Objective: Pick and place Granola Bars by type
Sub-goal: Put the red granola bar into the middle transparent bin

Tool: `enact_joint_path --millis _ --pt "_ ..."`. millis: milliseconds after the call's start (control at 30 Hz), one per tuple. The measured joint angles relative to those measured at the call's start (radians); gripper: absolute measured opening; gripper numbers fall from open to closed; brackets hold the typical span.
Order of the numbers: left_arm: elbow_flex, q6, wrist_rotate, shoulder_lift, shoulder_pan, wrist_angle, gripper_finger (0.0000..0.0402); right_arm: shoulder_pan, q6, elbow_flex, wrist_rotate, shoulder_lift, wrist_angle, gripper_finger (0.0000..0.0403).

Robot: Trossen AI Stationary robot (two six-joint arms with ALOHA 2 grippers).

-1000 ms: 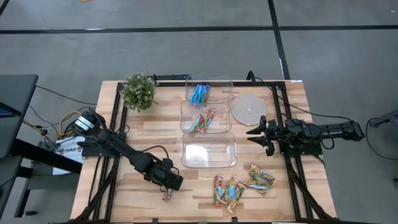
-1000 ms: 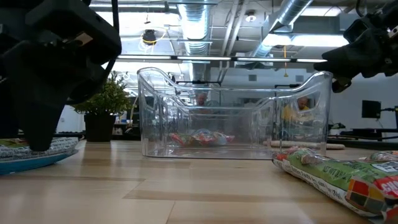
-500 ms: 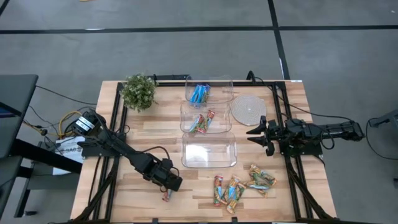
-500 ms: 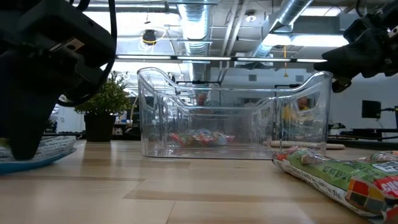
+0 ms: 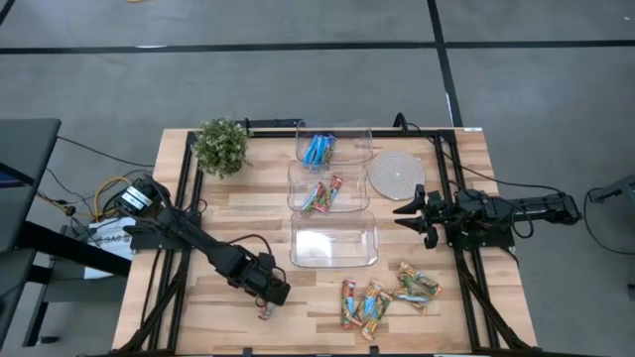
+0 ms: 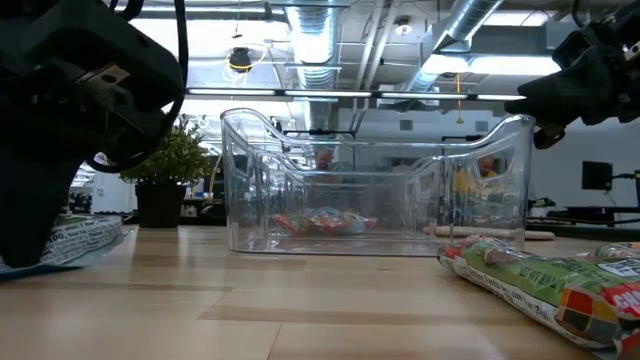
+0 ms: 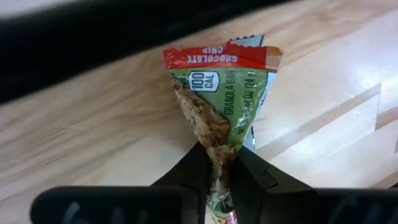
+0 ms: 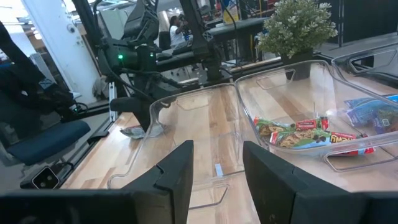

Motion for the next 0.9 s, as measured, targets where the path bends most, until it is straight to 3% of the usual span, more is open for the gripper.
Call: enact_joint_path --millis 233,667,900 --pt "0.042 0.115 -0.015 0.007 0.000 0.062 0.0028 0.000 0.000 0.000 0.000 0.000 0.000 0.0133" --pt "0.043 0.401 0.012 0.003 -0.001 0.465 0.0027 0.000 0.000 0.000 0.000 0.000 0.000 0.0133" --pt "0.044 0.469 -0.086 0.002 0.017 0.707 0.0027 0.000 0.000 0.000 0.000 0.000 0.000 0.0133"
